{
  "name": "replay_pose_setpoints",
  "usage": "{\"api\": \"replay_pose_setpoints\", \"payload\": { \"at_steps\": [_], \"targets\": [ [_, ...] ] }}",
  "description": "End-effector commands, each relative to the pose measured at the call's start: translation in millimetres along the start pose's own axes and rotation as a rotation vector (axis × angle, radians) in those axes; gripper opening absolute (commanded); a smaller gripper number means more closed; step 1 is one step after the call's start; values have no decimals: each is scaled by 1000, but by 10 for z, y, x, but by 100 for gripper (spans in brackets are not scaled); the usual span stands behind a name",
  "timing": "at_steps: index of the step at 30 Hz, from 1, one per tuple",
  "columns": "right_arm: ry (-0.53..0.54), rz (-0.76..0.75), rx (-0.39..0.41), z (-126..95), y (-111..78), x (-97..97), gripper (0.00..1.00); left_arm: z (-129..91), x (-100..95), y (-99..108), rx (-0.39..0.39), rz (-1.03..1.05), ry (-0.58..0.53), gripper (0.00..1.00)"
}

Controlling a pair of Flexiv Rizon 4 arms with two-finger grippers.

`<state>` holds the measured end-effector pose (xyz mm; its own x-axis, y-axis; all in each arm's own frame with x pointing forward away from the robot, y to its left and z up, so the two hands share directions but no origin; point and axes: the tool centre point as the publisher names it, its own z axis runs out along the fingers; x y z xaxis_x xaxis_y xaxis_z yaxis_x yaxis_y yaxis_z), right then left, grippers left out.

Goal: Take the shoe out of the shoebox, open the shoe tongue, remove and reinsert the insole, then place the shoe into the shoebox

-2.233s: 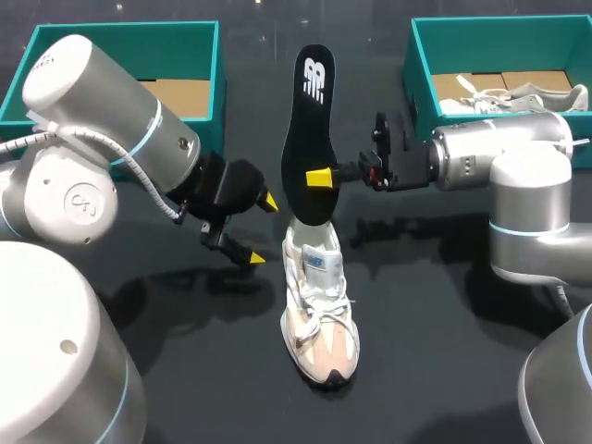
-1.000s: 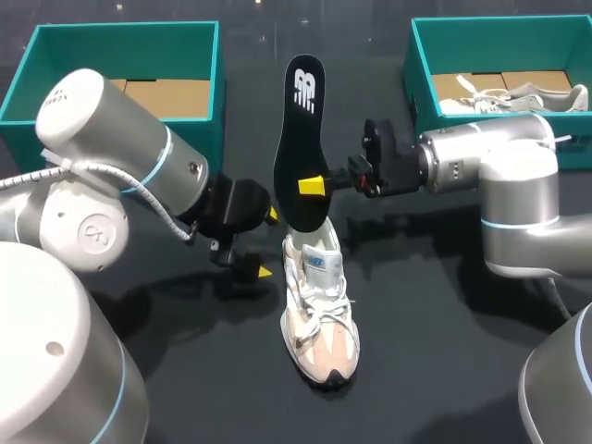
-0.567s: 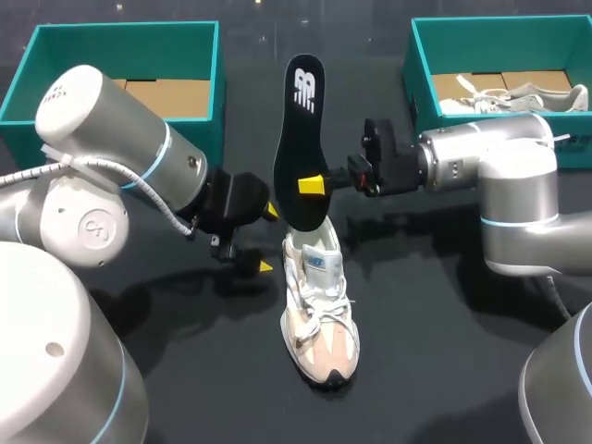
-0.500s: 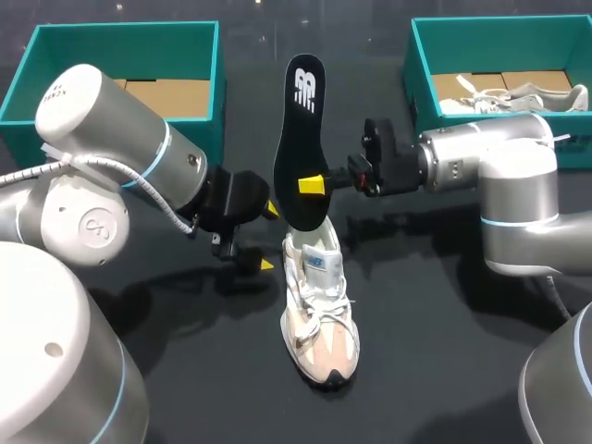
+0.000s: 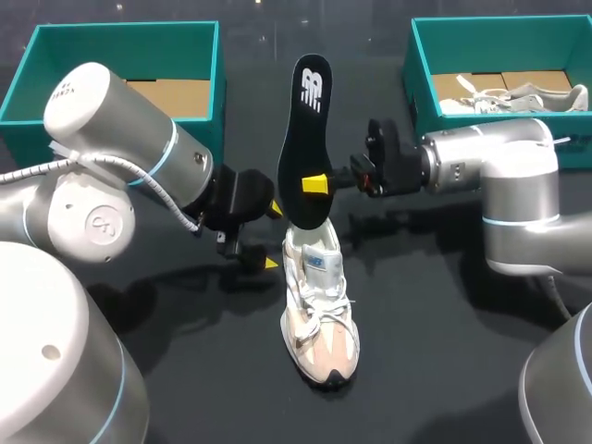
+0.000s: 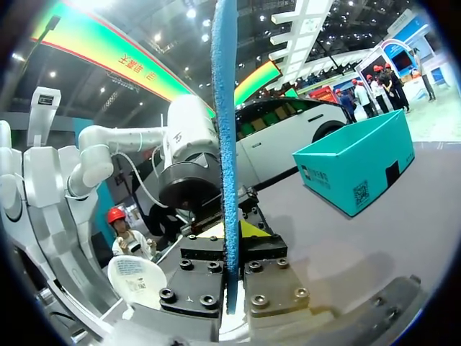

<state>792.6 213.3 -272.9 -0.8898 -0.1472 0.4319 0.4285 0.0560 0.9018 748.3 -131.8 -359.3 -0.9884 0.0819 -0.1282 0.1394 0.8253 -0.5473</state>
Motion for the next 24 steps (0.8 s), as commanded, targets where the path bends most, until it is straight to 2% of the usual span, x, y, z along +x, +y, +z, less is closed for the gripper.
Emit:
{"api": "replay_pose_setpoints", "payload": {
  "at_steps": [1,19,24],
  "targets": [
    [-22,-6,5,72,-28,55,0,7,4,0,-1,1,-1,100],
    [-161,-17,23,56,-131,35,0,7,4,0,-1,1,-1,100],
    [-169,-18,33,20,-198,15,0,7,4,0,-1,1,-1,100]
  ]
}}
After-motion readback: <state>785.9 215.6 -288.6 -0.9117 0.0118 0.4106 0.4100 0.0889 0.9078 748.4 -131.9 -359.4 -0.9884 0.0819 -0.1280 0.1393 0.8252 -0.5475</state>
